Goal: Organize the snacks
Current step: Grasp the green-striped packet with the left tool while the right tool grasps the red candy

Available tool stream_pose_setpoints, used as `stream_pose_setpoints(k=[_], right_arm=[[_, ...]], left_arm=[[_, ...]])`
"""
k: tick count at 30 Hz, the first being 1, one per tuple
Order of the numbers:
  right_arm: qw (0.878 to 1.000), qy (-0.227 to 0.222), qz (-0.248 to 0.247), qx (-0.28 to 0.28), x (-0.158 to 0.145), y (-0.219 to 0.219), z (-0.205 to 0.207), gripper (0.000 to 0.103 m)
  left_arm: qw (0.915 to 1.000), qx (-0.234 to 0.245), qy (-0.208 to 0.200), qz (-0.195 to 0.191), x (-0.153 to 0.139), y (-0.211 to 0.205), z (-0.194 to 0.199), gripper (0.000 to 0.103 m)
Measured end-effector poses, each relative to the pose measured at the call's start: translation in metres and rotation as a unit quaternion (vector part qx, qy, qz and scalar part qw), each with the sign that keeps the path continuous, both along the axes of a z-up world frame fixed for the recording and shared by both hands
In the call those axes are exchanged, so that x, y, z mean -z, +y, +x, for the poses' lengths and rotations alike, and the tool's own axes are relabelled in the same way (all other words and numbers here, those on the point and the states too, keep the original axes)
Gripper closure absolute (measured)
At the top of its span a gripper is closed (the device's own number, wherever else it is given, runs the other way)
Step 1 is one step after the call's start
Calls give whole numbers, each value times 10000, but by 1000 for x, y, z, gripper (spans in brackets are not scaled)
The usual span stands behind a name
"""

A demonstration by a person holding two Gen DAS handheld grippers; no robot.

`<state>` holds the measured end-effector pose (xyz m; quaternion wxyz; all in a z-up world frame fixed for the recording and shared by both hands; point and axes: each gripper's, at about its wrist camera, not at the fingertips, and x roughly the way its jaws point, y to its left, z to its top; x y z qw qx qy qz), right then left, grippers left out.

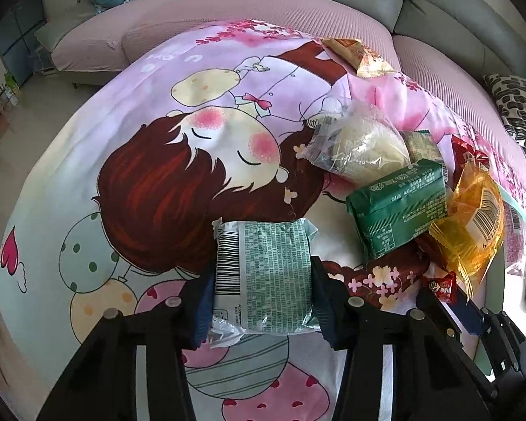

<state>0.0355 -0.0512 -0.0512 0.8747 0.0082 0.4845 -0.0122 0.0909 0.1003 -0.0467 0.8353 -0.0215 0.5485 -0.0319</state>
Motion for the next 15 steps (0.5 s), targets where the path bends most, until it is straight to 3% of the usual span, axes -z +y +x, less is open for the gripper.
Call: stream_pose_setpoints(k=[15], right_arm=[[9994, -128, 270, -177, -16, 3, -21, 75]], left_arm=[[9992, -23, -391, -43, -26, 1, -4, 52]])
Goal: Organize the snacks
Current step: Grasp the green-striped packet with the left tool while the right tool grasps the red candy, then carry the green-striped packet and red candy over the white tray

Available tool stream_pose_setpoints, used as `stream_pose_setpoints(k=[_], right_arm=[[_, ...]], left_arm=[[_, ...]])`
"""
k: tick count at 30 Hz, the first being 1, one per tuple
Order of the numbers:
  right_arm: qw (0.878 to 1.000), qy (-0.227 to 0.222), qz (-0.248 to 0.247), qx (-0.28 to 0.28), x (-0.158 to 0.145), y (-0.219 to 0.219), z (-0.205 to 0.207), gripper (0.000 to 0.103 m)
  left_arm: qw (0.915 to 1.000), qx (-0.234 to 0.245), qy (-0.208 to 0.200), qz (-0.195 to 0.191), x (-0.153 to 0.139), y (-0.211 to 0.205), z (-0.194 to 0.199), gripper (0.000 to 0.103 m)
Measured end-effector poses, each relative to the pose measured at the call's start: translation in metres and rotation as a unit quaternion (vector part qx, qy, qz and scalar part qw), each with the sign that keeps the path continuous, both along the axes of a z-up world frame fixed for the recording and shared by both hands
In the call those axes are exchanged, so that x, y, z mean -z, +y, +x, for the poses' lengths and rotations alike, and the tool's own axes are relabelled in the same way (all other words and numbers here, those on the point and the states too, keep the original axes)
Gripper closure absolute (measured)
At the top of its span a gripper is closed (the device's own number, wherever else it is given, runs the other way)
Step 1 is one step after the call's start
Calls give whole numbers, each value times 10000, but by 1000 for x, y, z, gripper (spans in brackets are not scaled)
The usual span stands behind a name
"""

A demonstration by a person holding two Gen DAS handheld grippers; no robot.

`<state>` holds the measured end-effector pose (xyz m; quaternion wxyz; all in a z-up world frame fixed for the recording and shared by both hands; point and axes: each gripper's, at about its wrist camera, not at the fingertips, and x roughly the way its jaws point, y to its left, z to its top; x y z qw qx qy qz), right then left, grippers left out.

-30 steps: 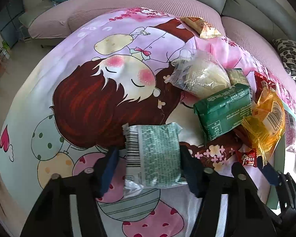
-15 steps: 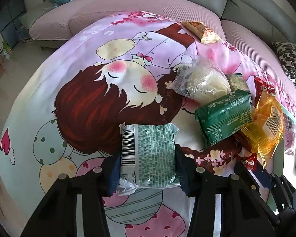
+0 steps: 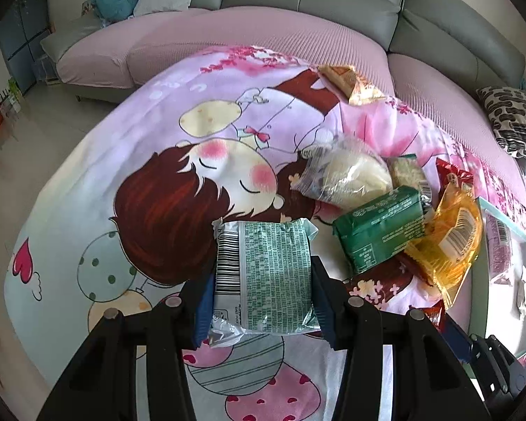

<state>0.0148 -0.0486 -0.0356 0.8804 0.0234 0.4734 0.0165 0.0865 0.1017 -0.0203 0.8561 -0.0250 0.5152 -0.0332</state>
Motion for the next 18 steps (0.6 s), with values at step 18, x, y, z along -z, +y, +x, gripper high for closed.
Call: stream_pose_setpoints(k=[18], right_arm=[[9997, -68, 143, 189, -21, -23, -22, 75]], left_arm=[[9976, 282, -611, 184, -41, -28, -18, 52]])
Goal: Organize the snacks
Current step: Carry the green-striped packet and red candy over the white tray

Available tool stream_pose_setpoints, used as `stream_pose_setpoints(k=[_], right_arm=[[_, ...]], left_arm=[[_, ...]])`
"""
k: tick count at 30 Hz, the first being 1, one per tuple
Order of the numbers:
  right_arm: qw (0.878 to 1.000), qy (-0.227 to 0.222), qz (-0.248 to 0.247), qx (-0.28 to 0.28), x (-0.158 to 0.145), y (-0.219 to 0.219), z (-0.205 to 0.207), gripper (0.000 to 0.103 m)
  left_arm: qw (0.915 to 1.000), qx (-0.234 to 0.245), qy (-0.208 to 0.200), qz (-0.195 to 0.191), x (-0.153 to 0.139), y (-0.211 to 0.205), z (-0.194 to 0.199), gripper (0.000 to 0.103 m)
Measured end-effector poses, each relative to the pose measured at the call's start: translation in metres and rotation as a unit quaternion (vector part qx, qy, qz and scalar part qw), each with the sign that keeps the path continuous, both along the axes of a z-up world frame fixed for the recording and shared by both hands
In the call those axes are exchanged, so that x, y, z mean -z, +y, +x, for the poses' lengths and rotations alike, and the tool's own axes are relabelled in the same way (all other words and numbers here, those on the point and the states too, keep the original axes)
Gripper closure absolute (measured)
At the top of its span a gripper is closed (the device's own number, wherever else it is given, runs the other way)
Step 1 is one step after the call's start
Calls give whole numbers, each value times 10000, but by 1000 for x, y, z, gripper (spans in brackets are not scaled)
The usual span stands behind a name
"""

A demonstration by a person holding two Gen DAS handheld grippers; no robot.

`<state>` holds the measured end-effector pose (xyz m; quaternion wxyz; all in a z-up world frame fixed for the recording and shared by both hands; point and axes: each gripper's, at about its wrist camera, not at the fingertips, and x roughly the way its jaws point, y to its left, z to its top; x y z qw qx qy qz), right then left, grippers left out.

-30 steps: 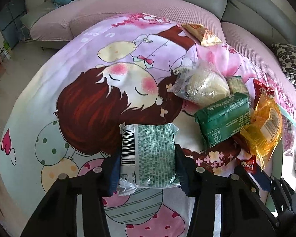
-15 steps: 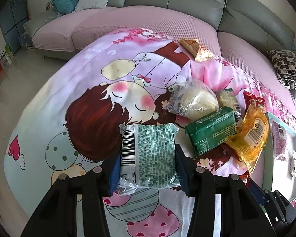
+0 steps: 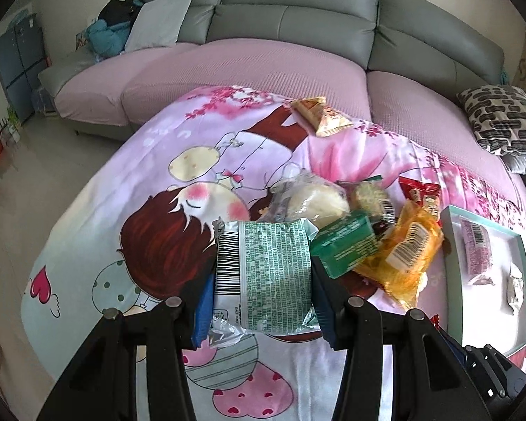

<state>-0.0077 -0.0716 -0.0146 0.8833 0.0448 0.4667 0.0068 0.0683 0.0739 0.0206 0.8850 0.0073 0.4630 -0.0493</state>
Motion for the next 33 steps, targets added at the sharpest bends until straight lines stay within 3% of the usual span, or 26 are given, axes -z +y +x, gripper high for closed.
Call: stream_pose_setpoints(k=[10, 19, 33], right_arm=[[9989, -93, 100, 440, -11, -39, -9, 75], [9897, -420, 181, 1353, -31, -106, -30, 75], [9472, -589, 224, 3143, -39, -227, -95, 75]], left_arm=[[9993, 244, -260, 124, -14, -31, -12, 52], [9946, 873, -534, 155, -27, -86, -32, 52], [9711, 2292, -585, 321, -17, -192, -78, 52]])
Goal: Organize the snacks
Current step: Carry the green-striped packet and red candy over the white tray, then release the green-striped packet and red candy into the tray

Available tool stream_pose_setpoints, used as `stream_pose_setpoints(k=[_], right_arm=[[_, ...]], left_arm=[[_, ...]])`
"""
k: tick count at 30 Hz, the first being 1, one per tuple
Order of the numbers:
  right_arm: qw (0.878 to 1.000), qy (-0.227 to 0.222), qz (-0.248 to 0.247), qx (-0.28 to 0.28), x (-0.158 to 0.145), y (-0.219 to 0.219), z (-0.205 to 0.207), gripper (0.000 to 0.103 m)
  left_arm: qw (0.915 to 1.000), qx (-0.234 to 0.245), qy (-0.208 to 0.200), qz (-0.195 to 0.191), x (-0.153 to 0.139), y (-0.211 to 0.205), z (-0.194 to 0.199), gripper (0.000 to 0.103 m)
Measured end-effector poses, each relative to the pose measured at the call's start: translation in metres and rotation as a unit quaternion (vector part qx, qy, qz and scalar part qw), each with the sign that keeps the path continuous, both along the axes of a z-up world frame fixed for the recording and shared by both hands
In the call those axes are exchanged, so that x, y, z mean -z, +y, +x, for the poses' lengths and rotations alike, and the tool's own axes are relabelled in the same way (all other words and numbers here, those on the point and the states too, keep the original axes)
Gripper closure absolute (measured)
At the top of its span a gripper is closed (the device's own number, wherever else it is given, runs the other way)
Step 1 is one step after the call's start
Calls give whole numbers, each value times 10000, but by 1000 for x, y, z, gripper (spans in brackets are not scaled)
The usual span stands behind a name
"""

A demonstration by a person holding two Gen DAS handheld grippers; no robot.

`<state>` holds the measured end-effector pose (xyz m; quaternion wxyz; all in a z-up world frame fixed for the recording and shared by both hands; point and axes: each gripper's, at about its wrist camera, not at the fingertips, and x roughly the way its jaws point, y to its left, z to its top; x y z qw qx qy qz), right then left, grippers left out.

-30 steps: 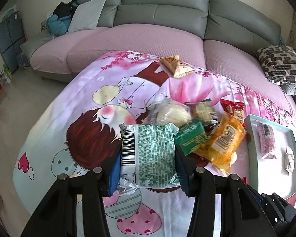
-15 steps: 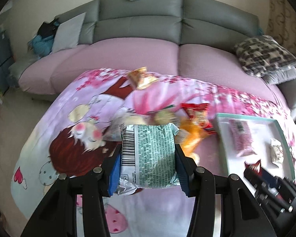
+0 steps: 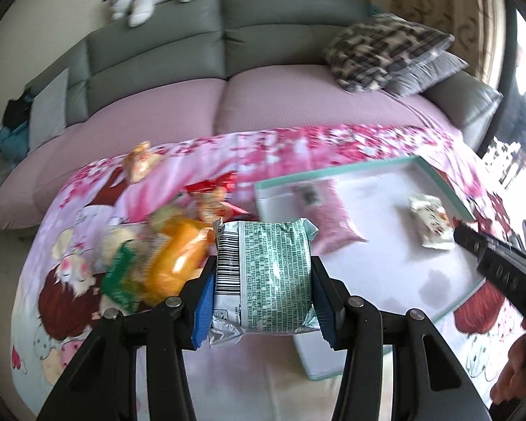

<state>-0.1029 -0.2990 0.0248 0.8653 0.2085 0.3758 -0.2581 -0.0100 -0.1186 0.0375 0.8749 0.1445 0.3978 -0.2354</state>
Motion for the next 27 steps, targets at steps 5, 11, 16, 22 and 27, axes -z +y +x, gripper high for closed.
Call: stream_pose_setpoints(k=[5, 11, 16, 22, 27], right_arm=[[9992, 12, 30, 392, 2, -25, -19, 75], [9980, 50, 81, 631, 6, -41, -32, 75], [9980, 151, 196, 576, 17, -43, -26, 75], [9980, 296, 303, 476, 29, -42, -19, 75], [9980, 313, 315, 442, 30, -42, -18, 75]], left_arm=[[9993, 357, 83, 21, 9, -25, -12, 52], [9984, 513, 129, 209, 23, -41, -17, 52], [9984, 500, 125, 223, 28, -45, -15, 52], [9983, 531, 51, 228, 31, -52, -11, 52], [9979, 586, 31, 256, 34, -56, -12, 52]])
